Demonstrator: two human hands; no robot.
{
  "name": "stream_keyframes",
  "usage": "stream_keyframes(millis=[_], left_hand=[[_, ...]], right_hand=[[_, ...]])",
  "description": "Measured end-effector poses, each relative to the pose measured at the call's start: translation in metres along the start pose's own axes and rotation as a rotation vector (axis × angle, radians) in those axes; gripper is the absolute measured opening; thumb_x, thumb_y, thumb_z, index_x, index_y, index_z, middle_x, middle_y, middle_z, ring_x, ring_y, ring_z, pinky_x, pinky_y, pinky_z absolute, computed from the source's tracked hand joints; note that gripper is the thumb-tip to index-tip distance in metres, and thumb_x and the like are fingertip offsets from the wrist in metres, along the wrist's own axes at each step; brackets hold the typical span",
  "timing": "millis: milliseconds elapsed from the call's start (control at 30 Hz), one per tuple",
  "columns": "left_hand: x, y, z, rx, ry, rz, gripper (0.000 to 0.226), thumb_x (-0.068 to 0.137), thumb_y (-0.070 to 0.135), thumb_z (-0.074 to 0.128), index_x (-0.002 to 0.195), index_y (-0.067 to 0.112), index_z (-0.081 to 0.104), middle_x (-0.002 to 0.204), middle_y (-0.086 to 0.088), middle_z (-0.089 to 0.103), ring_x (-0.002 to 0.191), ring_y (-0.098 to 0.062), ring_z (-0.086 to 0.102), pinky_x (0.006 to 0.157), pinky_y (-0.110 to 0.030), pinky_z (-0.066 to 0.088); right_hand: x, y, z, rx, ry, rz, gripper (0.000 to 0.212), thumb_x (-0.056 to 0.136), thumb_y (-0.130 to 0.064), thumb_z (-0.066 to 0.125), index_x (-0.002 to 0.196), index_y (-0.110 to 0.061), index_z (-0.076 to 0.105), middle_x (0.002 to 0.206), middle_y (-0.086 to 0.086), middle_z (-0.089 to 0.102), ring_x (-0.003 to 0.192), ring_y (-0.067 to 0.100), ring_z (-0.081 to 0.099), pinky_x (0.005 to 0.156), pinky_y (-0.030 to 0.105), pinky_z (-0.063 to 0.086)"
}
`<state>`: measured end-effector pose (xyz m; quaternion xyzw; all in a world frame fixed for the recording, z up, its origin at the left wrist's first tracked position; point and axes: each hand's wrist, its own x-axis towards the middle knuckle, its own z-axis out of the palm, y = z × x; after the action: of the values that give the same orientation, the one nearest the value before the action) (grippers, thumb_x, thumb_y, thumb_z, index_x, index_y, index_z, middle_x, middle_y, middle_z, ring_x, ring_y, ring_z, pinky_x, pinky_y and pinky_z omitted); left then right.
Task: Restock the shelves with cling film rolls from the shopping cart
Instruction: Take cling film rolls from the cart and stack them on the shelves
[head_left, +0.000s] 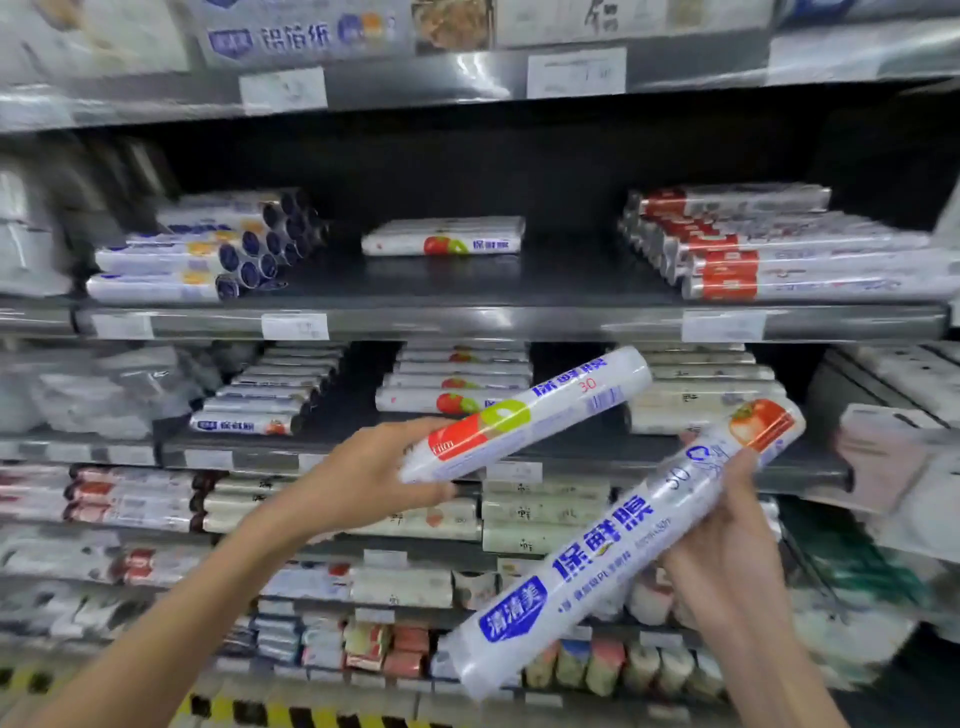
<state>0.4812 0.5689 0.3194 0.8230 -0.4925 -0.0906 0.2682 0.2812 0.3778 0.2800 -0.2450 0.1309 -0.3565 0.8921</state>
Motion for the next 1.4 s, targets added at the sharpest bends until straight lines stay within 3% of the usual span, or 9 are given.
stream_keyframes(millis=[200, 333, 467, 600, 767, 867, 1000, 1167, 1400], left_hand=[[0.035, -0.055, -0.076, -0.015, -0.019, 0.042, 0.048, 0.075, 0.046, 0.059, 0.117, 0.057, 0.040, 0.115, 0.020, 0.059, 0.098, -0.001, 0.057, 0.081, -0.022, 0.048], [0.076, -0.081, -0.114, 0.028, 0.031, 0.092, 0.048, 0.085, 0.025, 0.068, 0.124, 0.041, 0.045, 0.110, 0.027, 0.055, 0.091, 0.018, 0.053, 0.070, -0.006, 0.042], [0.129, -0.108, -0.147, 0.122, 0.153, 0.088, 0.043, 0.077, 0.025, 0.076, 0.114, 0.031, 0.055, 0.100, 0.019, 0.059, 0.087, 0.009, 0.055, 0.069, -0.016, 0.045], [0.187, -0.133, -0.167, 0.225, 0.202, 0.105, 0.048, 0.077, 0.025, 0.076, 0.121, 0.017, 0.059, 0.107, 0.004, 0.063, 0.088, -0.009, 0.056, 0.068, -0.007, 0.039], [0.266, -0.174, -0.173, 0.267, 0.211, 0.104, 0.049, 0.076, 0.022, 0.078, 0.121, 0.012, 0.061, 0.114, -0.005, 0.066, 0.099, -0.018, 0.060, 0.070, -0.017, 0.033], [0.304, -0.195, -0.169, 0.248, 0.187, 0.110, 0.049, 0.075, 0.019, 0.078, 0.120, 0.011, 0.061, 0.117, -0.006, 0.064, 0.104, -0.020, 0.059, 0.079, -0.020, 0.036], [0.341, -0.218, -0.166, 0.224, 0.172, 0.113, 0.051, 0.071, 0.017, 0.081, 0.118, 0.012, 0.062, 0.116, -0.005, 0.065, 0.106, -0.020, 0.058, 0.085, -0.022, 0.038], [0.368, -0.240, -0.161, 0.256, 0.139, 0.153, 0.059, 0.068, 0.038, 0.081, 0.121, 0.023, 0.060, 0.123, -0.005, 0.056, 0.116, -0.022, 0.049, 0.105, -0.044, 0.034], [0.380, -0.250, -0.175, 0.197, 0.022, 0.211, 0.046, 0.085, 0.023, 0.069, 0.129, 0.017, 0.057, 0.124, -0.008, 0.054, 0.117, -0.017, 0.048, 0.096, -0.020, 0.033]], right_hand=[[0.035, 0.040, 0.053, -0.108, -0.083, -0.020, 0.029, 0.081, -0.036, 0.050, 0.095, -0.012, 0.058, 0.085, 0.005, 0.066, 0.086, 0.016, 0.068, 0.086, 0.039, 0.054], [0.075, 0.047, 0.084, -0.167, -0.101, -0.076, 0.028, 0.082, -0.031, 0.049, 0.095, -0.010, 0.061, 0.105, 0.012, 0.068, 0.106, 0.022, 0.065, 0.085, 0.037, 0.055], [0.125, 0.054, 0.101, -0.134, -0.166, -0.118, 0.050, 0.078, -0.033, 0.058, 0.118, -0.004, 0.057, 0.120, 0.013, 0.064, 0.115, 0.022, 0.060, 0.079, 0.031, 0.056], [0.167, 0.059, 0.113, -0.089, -0.199, -0.121, 0.073, 0.062, -0.034, 0.080, 0.123, -0.006, 0.052, 0.118, 0.011, 0.064, 0.116, 0.023, 0.060, 0.079, 0.032, 0.056], [0.205, 0.064, 0.128, -0.075, -0.183, -0.171, 0.080, 0.054, -0.034, 0.087, 0.122, -0.007, 0.053, 0.122, 0.013, 0.063, 0.116, 0.024, 0.060, 0.081, 0.036, 0.056], [0.220, 0.068, 0.138, -0.062, -0.151, -0.217, 0.075, 0.060, -0.036, 0.084, 0.122, -0.007, 0.054, 0.126, 0.014, 0.060, 0.119, 0.024, 0.057, 0.084, 0.037, 0.054], [0.229, 0.076, 0.145, -0.099, -0.104, -0.253, 0.033, 0.082, -0.033, 0.055, 0.099, -0.010, 0.071, 0.116, 0.012, 0.065, 0.115, 0.023, 0.061, 0.081, 0.033, 0.055], [0.237, 0.086, 0.153, -0.097, -0.086, -0.272, 0.031, 0.082, -0.032, 0.051, 0.084, -0.015, 0.077, 0.107, 0.008, 0.069, 0.110, 0.022, 0.064, 0.078, 0.034, 0.056], [0.247, 0.090, 0.155, -0.054, -0.080, -0.301, 0.056, 0.067, -0.034, 0.070, 0.115, -0.009, 0.057, 0.115, 0.008, 0.065, 0.117, 0.023, 0.059, 0.088, 0.043, 0.053]])
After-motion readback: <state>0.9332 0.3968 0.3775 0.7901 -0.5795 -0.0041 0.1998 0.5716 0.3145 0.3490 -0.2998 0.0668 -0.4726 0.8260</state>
